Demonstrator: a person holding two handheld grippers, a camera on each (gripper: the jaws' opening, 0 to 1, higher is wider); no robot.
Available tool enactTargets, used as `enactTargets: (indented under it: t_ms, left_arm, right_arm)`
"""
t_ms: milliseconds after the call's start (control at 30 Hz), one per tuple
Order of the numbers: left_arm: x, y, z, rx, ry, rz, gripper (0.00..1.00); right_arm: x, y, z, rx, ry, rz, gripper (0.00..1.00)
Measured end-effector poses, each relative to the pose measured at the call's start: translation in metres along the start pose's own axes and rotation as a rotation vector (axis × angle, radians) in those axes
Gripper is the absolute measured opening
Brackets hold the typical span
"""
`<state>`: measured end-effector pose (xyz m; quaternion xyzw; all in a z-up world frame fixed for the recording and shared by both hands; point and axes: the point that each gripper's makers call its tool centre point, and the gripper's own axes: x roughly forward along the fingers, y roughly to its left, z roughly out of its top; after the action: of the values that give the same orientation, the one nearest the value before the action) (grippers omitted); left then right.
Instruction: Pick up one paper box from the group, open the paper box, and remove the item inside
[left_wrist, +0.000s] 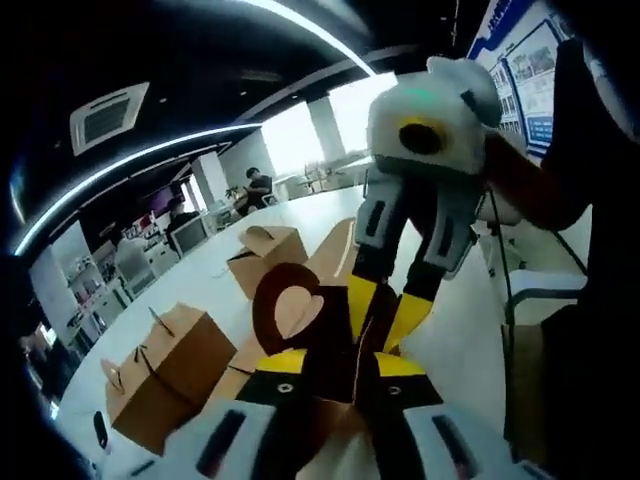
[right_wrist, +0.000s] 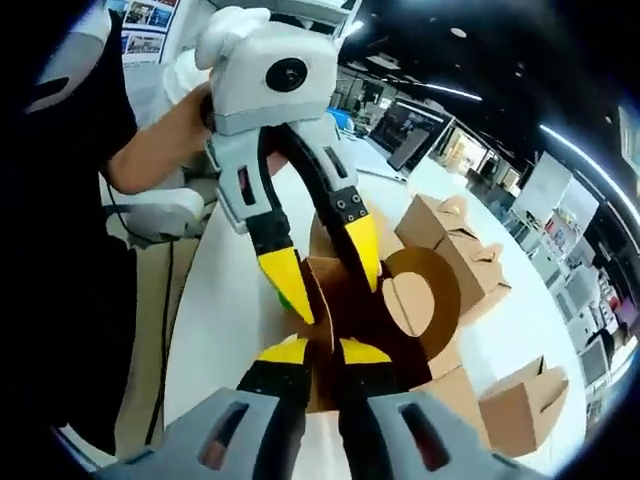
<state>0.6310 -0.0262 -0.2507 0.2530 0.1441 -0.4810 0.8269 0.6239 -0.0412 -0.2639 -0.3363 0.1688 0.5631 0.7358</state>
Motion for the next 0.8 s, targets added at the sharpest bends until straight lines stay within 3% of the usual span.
enactTargets:
  t_ms: [367, 433, 500, 633, 700, 800]
  left_arm:
    - [0.007, -0.005, 0.001, -0.009, -0.005, -0.036, 0.20]
    - [0.007, -0.007, 0.001, -0.016, -0.008, -0.043, 0.18]
    - [0.008, -0.009, 0.000, -0.017, -0.005, -0.054, 0.17]
    - [0.014, -0.014, -0.004, 0.025, 0.039, -0.084, 0.17]
    - [0.014, -0.015, -0.005, 0.061, 0.059, -0.104, 0.17]
    - [0.012, -0.020, -0.004, 0.079, 0.064, -0.135, 0.21]
  right_arm:
    - [0.000, -0.001, 0.001, 0.029, -0.033, 0.011, 0.09]
    - [-0.001, -0.006, 0.001, -0.076, -0.024, -0.038, 0.13]
    - [-0.005, -0.012, 0.000, -0.083, -0.033, -0.085, 0.22]
    - [-0.021, -0.018, 0.003, 0.015, -0.135, -0.075, 0.23]
    - [-0.033, -0.025, 0.005, 0.047, -0.175, -0.095, 0.23]
    - [-0.054, -0.042, 0.017, 0.092, -0.291, -0.145, 0.23]
